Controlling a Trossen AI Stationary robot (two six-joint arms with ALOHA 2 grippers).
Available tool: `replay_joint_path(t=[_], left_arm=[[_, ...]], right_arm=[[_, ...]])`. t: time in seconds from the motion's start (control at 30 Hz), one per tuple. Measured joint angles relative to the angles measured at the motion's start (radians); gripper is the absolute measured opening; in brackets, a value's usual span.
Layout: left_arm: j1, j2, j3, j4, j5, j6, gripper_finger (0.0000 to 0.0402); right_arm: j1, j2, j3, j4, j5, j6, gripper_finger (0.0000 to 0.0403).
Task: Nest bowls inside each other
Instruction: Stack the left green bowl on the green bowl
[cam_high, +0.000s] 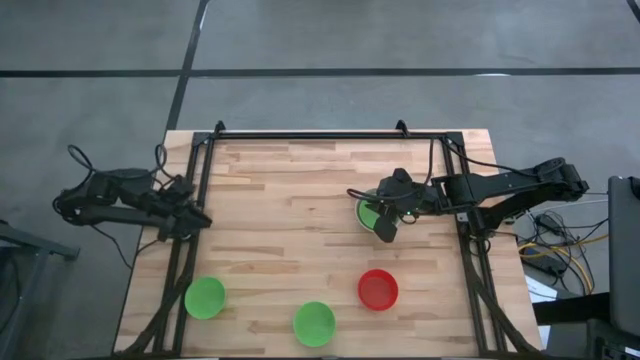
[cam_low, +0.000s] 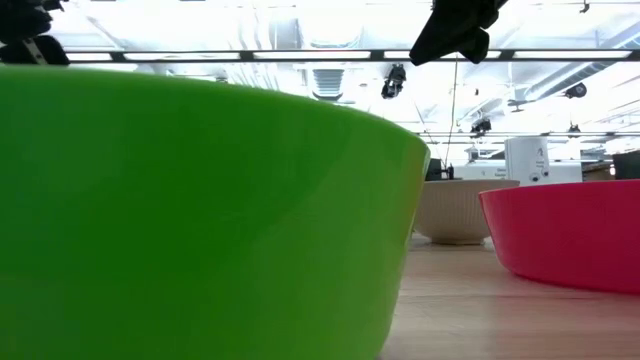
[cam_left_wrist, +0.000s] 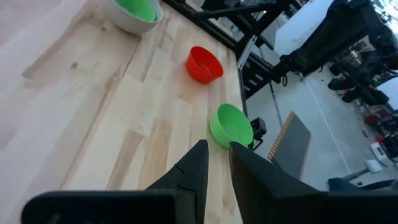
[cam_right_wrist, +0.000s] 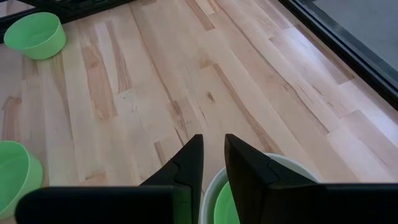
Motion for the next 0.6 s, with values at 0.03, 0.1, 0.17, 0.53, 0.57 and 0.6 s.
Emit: replay_joint_path(t=[0.03,0.1,0.17,0.53,0.57,0.6], left_arm=[[0.000,0.013,0.004,0.003,-0.005,0.012,0.0069],[0.000,0.041,0.015,0.016,-0.018,0.030,0.0069],[0.000,0.068,0.024,0.018,-0.025,0.036,0.0069],[0.000,0.109,0.030,0.065,-0.096,-0.024,0.0069],[0.000,0.109,0.030,0.069,-0.100,-0.028,0.0069],[0.000,0.112,0.030,0.070,-0.101,-0.032,0.0069]], right_arm=[[0.000,0.000,0.000,0.000,0.000,0.000,0.0063],[0.000,0.000,0.000,0.000,0.000,0.000,0.0063],[0.000,0.000,0.000,0.000,0.000,0.000,0.0063],[0.000,0.000,0.000,0.000,0.000,0.000,0.0063],[0.000,0.000,0.000,0.000,0.000,0.000,0.0063],[0.000,0.000,0.000,0.000,0.000,0.000,0.0063]])
